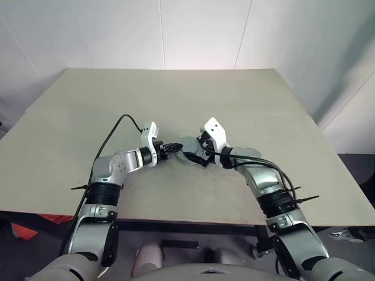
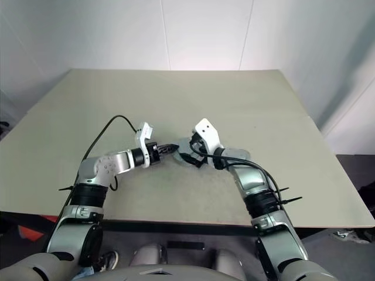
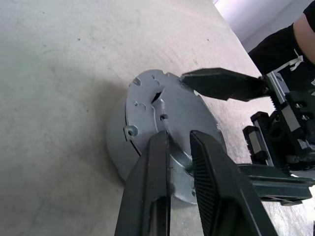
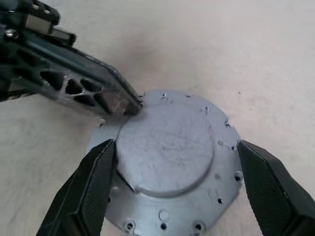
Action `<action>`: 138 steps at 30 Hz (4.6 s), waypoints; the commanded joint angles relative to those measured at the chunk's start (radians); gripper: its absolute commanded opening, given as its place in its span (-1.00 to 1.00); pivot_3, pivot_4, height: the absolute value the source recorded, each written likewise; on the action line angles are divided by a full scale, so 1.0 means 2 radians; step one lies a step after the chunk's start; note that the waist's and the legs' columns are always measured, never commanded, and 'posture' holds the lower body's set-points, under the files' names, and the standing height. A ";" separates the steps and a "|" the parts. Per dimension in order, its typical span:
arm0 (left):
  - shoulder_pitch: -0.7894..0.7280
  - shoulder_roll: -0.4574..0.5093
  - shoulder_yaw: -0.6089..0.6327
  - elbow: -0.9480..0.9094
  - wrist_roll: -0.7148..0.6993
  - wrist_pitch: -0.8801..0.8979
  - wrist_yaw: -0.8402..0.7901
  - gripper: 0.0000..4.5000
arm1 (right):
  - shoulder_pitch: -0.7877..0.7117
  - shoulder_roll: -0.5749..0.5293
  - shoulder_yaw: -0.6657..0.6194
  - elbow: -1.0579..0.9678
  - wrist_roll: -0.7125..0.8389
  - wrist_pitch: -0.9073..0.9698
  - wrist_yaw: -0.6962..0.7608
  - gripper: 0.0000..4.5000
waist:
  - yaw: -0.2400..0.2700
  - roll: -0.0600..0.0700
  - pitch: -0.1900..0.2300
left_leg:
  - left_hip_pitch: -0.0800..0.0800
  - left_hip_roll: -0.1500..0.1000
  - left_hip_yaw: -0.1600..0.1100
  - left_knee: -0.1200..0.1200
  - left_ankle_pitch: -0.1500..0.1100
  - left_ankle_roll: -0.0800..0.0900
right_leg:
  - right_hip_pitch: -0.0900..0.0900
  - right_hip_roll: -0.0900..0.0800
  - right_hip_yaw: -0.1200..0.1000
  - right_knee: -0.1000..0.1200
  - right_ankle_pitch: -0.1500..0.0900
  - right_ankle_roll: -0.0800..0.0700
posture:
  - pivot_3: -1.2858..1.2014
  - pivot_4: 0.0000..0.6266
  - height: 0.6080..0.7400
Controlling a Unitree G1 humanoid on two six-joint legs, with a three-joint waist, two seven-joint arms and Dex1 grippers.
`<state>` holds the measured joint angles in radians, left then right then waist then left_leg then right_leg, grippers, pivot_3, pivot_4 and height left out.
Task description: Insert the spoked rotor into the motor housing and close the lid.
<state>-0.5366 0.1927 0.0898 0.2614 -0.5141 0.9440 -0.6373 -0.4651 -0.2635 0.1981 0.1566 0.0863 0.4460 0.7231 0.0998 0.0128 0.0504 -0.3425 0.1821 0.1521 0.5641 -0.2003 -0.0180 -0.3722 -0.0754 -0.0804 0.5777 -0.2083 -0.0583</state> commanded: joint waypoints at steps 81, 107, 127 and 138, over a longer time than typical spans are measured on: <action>-0.007 0.012 -0.010 0.021 0.020 -0.034 0.000 -0.67 | -0.144 0.230 -0.347 0.112 0.300 0.381 -0.258 -0.08 | -0.009 0.000 0.001 | -0.001 0.000 0.000 -0.009 0.007 -0.011 | -0.009 0.001 0.000 0.005 -0.001 0.001 | 0.03 -1.00 1.00; -0.008 0.009 -0.010 0.024 0.027 -0.039 -0.002 -0.67 | -0.160 0.230 -0.363 0.153 0.339 0.333 -0.316 -0.08 | -0.004 0.000 0.001 | -0.001 0.000 0.000 -0.009 0.007 -0.011 | -0.009 0.001 0.000 0.005 0.001 -0.002 | 0.03 -1.00 1.00; -0.066 0.015 0.132 0.066 -0.057 -0.071 0.013 -0.67 | -0.174 0.223 -0.393 0.172 0.396 0.323 -0.350 -0.08 | -0.002 -0.001 0.002 | -0.005 0.000 -0.001 -0.005 0.007 -0.010 | -0.015 0.001 0.000 0.007 0.002 -0.003 | 0.03 -1.00 1.00; -0.072 0.011 0.158 0.079 -0.075 -0.081 0.030 -0.67 | -0.190 0.214 -0.405 0.197 0.432 0.297 -0.362 -0.08 | -0.001 -0.001 0.002 | -0.009 0.001 -0.001 -0.001 0.005 -0.007 | -0.016 0.001 0.000 0.007 0.002 -0.003 | 0.03 -1.00 1.00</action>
<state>-0.6627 0.2124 0.3883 0.4354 -0.6395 0.8012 -0.5783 -0.7553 0.1159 -0.5953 0.5664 0.8781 1.0610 -0.0121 0.0971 0.0109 0.0544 -0.3609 0.1831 0.1509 0.5630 -0.1905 -0.0324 -0.4040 -0.0731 -0.0811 0.5915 -0.2037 -0.0639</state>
